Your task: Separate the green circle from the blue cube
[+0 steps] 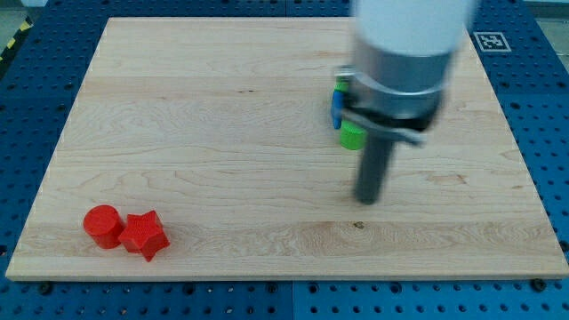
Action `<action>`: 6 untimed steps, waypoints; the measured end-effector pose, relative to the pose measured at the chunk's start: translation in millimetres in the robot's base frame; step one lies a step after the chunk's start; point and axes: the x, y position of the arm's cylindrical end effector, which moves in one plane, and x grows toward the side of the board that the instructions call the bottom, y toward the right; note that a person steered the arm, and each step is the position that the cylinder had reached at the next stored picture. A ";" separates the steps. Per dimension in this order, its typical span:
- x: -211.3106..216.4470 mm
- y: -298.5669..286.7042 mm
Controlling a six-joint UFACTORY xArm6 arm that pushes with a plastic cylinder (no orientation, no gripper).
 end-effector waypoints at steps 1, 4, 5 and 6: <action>-38.0 88.6; -104.7 9.7; -83.4 -45.7; -71.8 -102.9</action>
